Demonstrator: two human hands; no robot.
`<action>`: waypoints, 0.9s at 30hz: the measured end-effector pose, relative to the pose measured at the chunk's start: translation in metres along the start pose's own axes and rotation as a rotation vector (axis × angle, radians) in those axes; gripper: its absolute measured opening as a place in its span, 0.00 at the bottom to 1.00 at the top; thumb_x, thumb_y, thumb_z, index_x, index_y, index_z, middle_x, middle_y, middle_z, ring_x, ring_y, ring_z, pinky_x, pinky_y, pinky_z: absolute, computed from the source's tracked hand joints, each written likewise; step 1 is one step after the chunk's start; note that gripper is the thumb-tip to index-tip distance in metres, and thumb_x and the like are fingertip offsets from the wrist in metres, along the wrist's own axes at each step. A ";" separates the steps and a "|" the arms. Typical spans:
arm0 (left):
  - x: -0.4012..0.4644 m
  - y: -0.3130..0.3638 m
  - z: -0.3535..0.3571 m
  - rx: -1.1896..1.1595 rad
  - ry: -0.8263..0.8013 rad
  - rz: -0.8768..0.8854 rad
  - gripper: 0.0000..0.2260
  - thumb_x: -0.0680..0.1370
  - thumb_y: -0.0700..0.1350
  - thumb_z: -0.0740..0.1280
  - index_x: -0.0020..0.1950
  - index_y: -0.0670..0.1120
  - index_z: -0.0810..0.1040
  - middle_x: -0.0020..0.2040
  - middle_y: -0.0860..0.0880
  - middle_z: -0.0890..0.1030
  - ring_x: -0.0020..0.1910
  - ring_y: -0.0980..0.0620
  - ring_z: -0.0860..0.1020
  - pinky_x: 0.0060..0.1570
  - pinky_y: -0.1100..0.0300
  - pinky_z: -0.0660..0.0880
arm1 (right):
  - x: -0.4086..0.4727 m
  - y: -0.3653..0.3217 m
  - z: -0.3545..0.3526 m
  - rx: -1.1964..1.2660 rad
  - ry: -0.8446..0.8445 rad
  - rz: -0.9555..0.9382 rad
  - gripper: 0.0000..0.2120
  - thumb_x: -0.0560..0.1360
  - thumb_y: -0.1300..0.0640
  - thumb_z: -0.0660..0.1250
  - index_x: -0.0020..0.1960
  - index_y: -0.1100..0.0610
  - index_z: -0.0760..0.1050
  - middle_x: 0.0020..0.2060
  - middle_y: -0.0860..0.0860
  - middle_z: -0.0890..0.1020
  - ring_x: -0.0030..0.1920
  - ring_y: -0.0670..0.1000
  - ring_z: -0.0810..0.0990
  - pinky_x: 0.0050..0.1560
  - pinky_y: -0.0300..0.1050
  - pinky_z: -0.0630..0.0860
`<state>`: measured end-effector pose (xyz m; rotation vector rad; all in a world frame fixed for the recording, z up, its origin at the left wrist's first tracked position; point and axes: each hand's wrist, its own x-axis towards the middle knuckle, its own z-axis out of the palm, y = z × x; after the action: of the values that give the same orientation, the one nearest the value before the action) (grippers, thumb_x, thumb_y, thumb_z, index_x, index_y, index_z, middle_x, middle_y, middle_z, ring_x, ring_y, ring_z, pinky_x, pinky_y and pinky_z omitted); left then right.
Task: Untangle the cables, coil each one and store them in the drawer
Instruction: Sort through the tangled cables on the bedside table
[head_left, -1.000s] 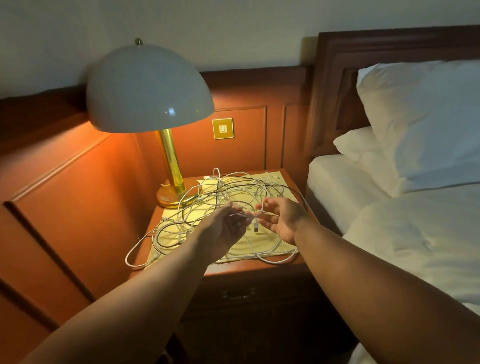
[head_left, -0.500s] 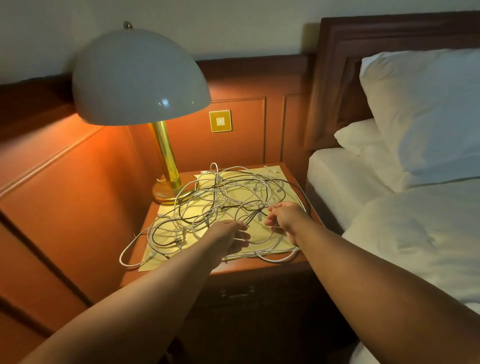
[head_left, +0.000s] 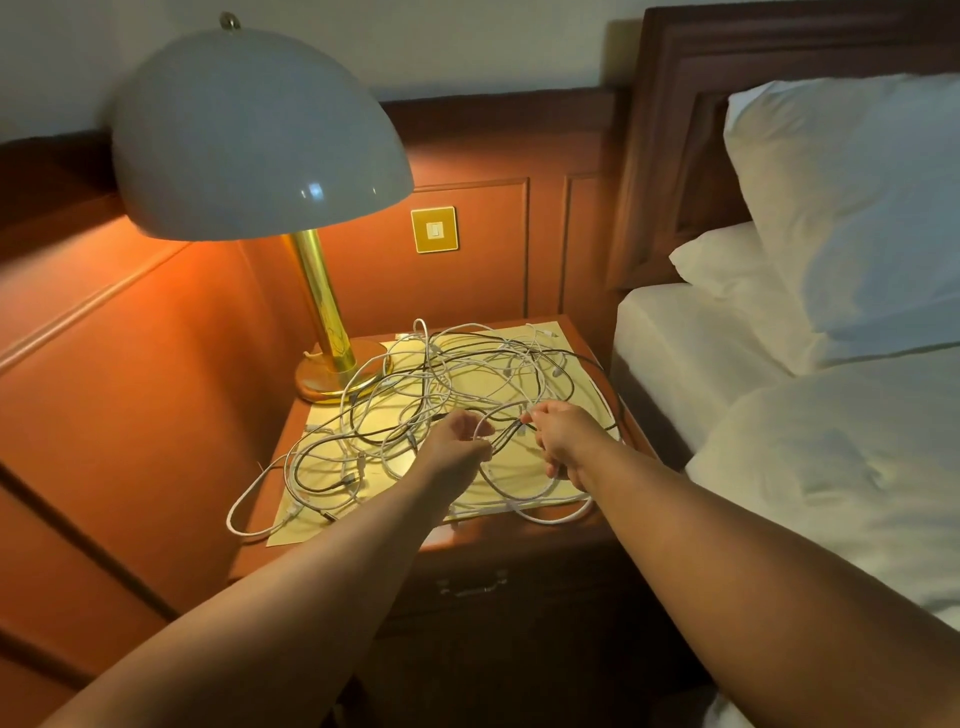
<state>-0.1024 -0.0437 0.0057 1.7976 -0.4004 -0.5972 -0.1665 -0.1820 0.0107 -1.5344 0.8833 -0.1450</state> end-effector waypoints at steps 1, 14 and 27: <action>0.003 -0.001 0.001 -0.007 -0.011 0.000 0.11 0.75 0.31 0.65 0.51 0.46 0.76 0.56 0.47 0.81 0.57 0.46 0.78 0.59 0.49 0.74 | 0.001 0.003 0.000 -0.029 -0.001 -0.040 0.14 0.85 0.55 0.52 0.54 0.55 0.77 0.32 0.50 0.70 0.27 0.47 0.63 0.27 0.40 0.64; 0.023 -0.005 0.013 0.081 -0.148 0.051 0.11 0.87 0.47 0.53 0.61 0.47 0.74 0.57 0.47 0.81 0.55 0.47 0.77 0.48 0.57 0.72 | 0.016 0.029 -0.015 -0.246 0.087 -0.361 0.08 0.82 0.58 0.63 0.48 0.53 0.79 0.42 0.49 0.83 0.37 0.46 0.81 0.46 0.48 0.80; 0.043 -0.008 0.028 0.397 0.124 0.288 0.11 0.84 0.46 0.56 0.48 0.48 0.77 0.51 0.45 0.76 0.53 0.45 0.74 0.55 0.48 0.71 | 0.015 0.022 -0.012 -0.417 0.067 -0.473 0.05 0.81 0.56 0.65 0.47 0.50 0.77 0.41 0.48 0.82 0.41 0.49 0.84 0.48 0.51 0.82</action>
<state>-0.0839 -0.0865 -0.0165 2.0892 -0.7160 -0.2104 -0.1723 -0.1983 -0.0132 -2.1261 0.6085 -0.3732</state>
